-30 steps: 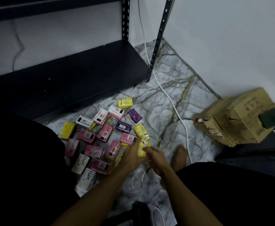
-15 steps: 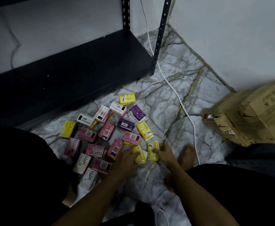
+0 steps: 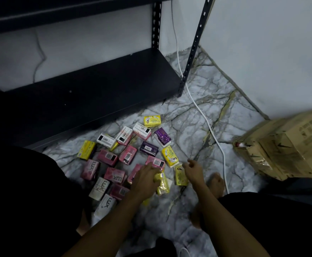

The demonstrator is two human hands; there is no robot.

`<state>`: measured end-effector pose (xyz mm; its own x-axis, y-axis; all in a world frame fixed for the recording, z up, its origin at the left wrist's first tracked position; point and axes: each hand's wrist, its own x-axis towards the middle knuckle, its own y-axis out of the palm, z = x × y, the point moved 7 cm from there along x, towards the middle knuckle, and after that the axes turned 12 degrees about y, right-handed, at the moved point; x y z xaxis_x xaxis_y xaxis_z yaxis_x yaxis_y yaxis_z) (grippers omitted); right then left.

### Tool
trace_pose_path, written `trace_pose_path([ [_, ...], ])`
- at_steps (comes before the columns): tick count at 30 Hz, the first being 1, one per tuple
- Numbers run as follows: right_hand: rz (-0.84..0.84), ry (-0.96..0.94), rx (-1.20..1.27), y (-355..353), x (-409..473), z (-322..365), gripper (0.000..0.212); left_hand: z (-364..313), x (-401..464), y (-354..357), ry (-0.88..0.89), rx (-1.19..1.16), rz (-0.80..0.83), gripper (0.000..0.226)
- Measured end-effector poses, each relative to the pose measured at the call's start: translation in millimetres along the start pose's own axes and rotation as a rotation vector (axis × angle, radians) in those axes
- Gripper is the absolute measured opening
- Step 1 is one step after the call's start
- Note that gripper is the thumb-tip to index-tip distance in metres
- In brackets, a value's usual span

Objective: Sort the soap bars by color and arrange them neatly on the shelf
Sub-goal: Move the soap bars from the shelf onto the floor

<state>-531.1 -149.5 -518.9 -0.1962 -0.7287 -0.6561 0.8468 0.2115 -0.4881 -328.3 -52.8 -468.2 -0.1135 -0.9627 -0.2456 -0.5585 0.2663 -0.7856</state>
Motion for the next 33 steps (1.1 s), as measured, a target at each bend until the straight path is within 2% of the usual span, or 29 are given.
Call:
trace_pose_path([
  [5, -0.075, -0.199, 0.122, -21, -46, 95, 0.038, -20, 2, -83, -0.022, -0.039, -0.196, 0.054],
  [11, -0.046, -0.546, 0.236, -27, -132, 230, 0.033, -31, -8, -216, -0.01, -0.027, -0.483, 0.053],
  [18, 0.012, -0.914, 0.095, -9, -237, 370, 0.034, -32, -45, -392, 0.027, 0.117, -0.817, 0.052],
  [23, -0.041, -1.141, 0.025, 4, -305, 463, 0.035, -23, -80, -503, 0.022, 0.287, -0.946, 0.047],
  [27, -0.122, -1.257, -0.14, 33, -337, 531, 0.036, 6, -98, -568, -0.081, 0.387, -0.959, 0.042],
  [33, -0.135, -1.105, -0.697, 108, -312, 590, 0.058, 101, -96, -612, -0.312, 0.319, -0.734, 0.038],
])
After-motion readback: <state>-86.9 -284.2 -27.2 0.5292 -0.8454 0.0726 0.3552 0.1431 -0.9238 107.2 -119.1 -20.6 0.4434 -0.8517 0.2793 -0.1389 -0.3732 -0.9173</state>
